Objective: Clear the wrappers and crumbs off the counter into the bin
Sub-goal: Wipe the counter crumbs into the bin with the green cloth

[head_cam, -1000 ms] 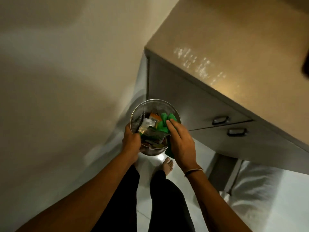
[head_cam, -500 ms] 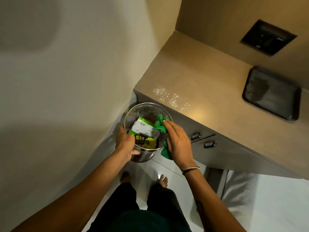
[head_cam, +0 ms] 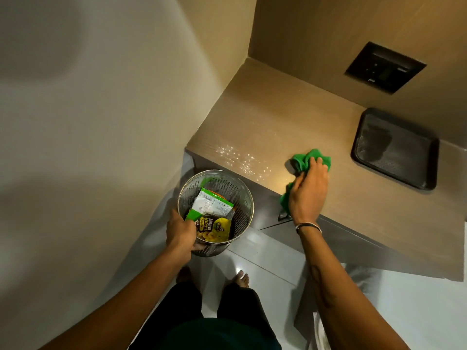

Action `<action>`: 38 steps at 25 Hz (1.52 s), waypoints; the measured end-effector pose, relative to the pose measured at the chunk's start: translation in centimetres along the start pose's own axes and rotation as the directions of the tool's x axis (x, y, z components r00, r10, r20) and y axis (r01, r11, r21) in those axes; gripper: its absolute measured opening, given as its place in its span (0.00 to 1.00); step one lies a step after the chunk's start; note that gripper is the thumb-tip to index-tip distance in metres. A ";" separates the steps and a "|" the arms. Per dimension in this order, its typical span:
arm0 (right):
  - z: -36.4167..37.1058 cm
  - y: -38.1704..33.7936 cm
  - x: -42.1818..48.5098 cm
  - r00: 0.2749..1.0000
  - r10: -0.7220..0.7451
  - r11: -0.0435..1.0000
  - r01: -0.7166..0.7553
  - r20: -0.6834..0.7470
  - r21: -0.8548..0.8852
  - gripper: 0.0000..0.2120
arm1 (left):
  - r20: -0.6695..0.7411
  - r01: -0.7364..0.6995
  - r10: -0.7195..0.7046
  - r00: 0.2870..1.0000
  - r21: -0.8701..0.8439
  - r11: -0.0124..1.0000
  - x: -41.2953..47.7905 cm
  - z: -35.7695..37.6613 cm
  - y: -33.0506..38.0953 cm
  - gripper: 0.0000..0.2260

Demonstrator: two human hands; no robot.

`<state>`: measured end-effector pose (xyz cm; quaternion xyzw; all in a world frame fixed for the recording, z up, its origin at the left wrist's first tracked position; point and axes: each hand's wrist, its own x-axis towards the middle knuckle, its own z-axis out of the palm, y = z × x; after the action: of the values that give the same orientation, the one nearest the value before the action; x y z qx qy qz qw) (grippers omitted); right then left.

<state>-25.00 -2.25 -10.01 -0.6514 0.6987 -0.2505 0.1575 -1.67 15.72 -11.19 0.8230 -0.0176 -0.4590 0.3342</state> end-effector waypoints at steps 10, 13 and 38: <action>8.1 -12.3 -0.3 0.841 -0.432 0.895 0.444 0.326 0.042 0.31 | 0.014 0.047 -0.048 0.999 0.044 0.998 1.3 -1.1 0.7 0.19; 9.1 -13.2 0.4 0.687 -0.576 0.787 0.612 0.444 0.074 0.35 | -0.022 0.042 -0.041 0.999 0.058 0.997 2.2 -2.5 1.7 0.21; 1.8 -4.0 3.5 0.991 0.129 0.990 -0.126 -0.045 0.058 0.19 | 0.044 0.059 -0.055 0.998 -0.083 0.995 1.1 -3.9 3.5 0.21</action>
<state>-21.05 -6.11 -8.88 -0.5946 0.7354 -0.2745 0.1741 2.98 14.75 -8.67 0.7987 0.0183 -0.4856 0.3548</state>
